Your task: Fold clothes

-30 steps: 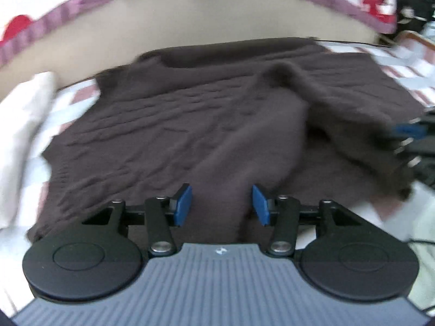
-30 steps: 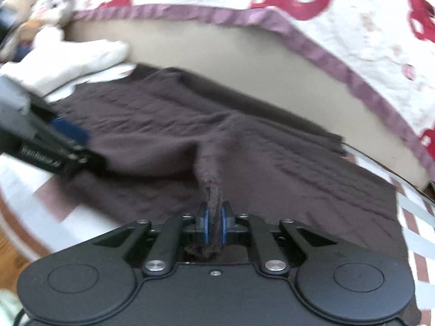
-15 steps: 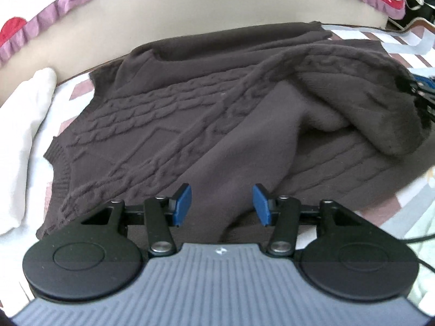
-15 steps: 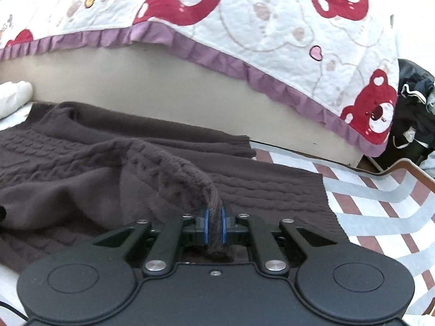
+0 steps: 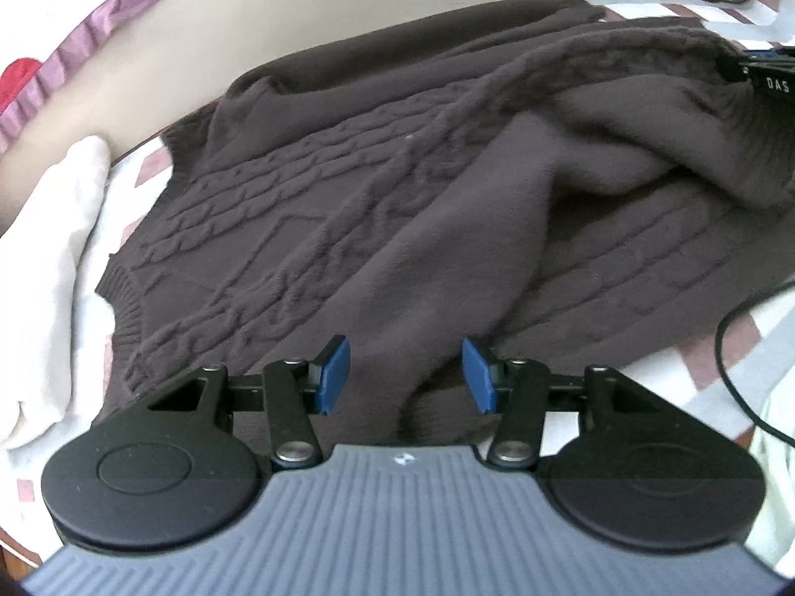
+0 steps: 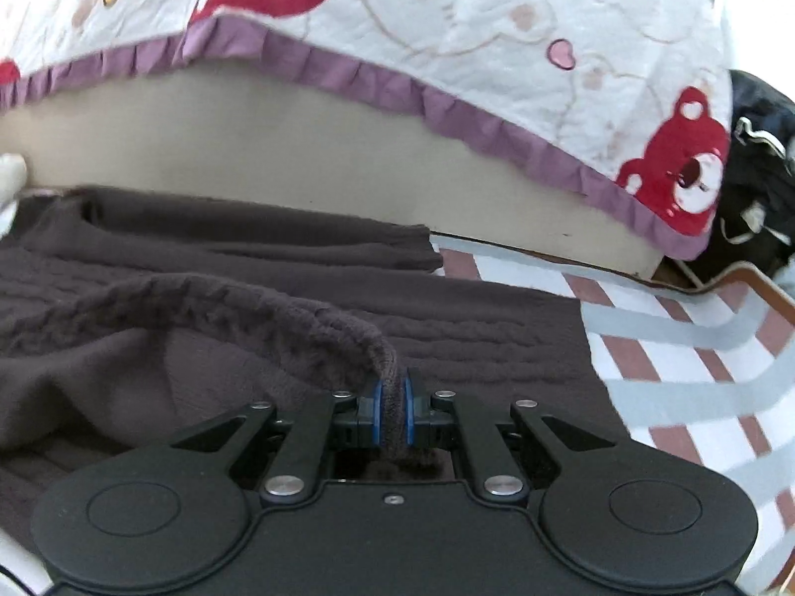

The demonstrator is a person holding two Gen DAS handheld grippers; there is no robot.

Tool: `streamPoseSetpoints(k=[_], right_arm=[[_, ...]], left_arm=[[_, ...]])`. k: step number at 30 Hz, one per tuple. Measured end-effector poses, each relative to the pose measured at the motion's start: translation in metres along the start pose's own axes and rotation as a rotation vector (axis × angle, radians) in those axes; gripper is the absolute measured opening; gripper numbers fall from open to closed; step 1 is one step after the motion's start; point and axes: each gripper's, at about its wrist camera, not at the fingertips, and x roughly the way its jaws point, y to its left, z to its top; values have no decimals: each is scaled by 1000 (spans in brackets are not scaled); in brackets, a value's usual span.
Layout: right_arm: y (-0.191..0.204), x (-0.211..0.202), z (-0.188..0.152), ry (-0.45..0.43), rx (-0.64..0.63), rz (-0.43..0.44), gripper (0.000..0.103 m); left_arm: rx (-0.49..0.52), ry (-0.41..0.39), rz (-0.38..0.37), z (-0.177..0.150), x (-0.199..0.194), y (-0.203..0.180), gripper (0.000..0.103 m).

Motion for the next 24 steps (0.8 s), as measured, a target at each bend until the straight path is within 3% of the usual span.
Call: streamPoseSetpoints(k=[3, 4, 6, 8, 10, 13, 16, 19, 20, 24], right_arm=[[-9, 18, 6, 26, 28, -38, 11], [-12, 24, 7, 38, 42, -66, 20], [-11, 31, 5, 58, -14, -211, 28], [-10, 35, 3, 65, -77, -342, 28], [-17, 31, 6, 56, -25, -310, 29], [-38, 25, 5, 95, 210, -111, 31], [-45, 30, -4, 176, 348, 25, 32], [-42, 38, -11, 262, 383, 72, 36], [-40, 40, -12, 278, 384, 77, 37], [-30, 34, -15, 294, 386, 87, 38]], left_arm=[[-35, 12, -8, 1, 4, 7, 50], [-42, 16, -11, 1, 5, 8, 50], [-44, 24, -13, 0, 8, 8, 51], [-30, 24, -8, -2, 10, 6, 52], [-20, 20, 0, -3, 10, 3, 53], [-6, 17, 10, -5, 11, 0, 54], [1, 24, 8, 2, 10, 3, 54], [-9, -20, -16, 8, -1, 10, 58], [-9, -26, -24, 8, -2, 12, 66], [6, 51, -4, -3, 12, 15, 68]])
